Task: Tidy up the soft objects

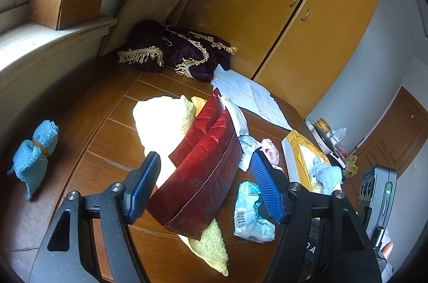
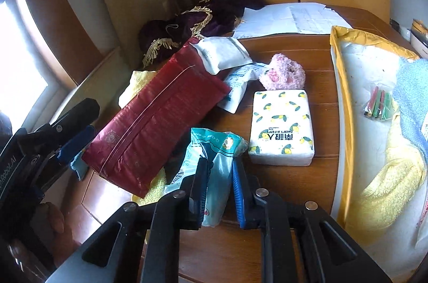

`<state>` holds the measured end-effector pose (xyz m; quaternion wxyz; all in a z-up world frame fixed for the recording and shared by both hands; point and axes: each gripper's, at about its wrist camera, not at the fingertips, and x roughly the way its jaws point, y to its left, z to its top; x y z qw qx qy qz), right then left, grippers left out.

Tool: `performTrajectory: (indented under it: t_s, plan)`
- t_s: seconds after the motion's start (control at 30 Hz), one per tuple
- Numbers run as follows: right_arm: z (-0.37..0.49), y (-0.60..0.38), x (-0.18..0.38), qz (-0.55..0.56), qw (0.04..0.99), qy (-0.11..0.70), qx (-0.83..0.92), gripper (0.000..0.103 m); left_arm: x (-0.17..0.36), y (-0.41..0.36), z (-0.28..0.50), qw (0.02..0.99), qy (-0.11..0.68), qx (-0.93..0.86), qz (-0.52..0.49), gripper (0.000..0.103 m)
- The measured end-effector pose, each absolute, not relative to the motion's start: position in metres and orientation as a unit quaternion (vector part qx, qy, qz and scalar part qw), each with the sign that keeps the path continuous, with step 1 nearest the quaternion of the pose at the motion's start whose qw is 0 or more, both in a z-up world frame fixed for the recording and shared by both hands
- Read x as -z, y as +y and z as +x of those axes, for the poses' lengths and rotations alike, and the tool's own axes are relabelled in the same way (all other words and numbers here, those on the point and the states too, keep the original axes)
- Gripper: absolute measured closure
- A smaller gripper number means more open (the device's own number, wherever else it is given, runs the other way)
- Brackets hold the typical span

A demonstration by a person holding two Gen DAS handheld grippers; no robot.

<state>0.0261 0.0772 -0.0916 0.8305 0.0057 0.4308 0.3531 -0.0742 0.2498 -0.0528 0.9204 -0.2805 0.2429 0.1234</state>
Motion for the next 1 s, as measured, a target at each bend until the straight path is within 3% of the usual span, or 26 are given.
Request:
performTrajectory:
  t_s: [0.63, 1.0]
  plan:
    - [0.027, 0.053, 0.090, 0.058, 0.846, 0.398, -0.350, 0.085, 0.037, 0.221, -0.062, 0.944, 0.240, -0.108, -0.200, 0.033]
    - [0.026, 0.046, 0.089, 0.074, 0.847, 0.397, -0.347, 0.084, 0.050, 0.206, -0.009, 0.937, 0.315, -0.121, -0.094, 0.033]
